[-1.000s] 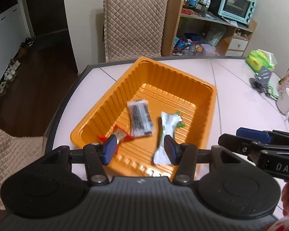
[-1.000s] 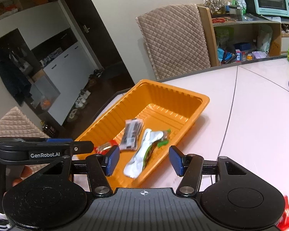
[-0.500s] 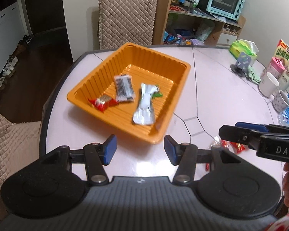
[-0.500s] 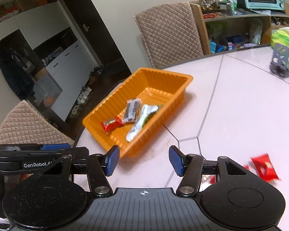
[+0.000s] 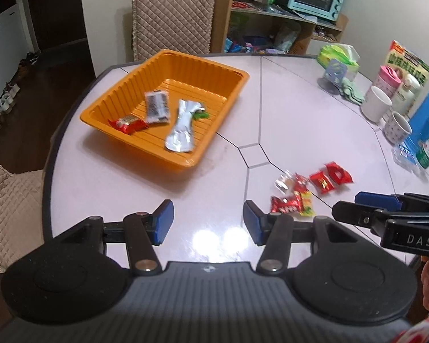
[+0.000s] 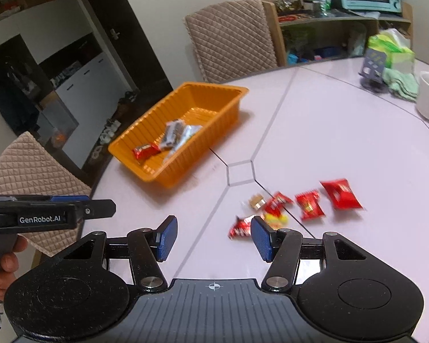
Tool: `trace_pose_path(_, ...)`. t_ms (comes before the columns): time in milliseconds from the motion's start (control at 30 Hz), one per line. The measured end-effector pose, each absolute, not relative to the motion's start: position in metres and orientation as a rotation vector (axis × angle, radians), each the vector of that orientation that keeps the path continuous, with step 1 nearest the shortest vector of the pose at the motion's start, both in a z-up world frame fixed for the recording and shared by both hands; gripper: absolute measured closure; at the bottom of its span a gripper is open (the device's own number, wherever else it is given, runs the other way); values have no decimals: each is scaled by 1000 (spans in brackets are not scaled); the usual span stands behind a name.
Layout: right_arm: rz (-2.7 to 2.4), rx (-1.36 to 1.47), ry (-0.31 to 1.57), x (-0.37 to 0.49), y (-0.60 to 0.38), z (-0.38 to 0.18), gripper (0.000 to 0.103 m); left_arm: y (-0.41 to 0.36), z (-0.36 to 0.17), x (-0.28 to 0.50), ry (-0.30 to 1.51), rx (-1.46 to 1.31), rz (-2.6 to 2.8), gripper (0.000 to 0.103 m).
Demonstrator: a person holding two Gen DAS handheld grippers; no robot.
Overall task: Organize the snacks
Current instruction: 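Move both open tools away from the tray toward the candy pile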
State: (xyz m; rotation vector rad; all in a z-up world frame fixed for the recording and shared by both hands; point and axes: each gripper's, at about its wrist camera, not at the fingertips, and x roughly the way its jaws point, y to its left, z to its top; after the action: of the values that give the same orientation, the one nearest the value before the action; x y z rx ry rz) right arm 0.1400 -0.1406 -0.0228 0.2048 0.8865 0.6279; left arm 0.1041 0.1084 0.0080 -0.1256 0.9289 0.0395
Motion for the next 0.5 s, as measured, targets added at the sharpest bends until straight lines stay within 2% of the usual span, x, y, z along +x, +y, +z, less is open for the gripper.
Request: trace_pose_path(500,535,207,944,102,-195,-45,46,58,-10,82,962,-92,-41,53)
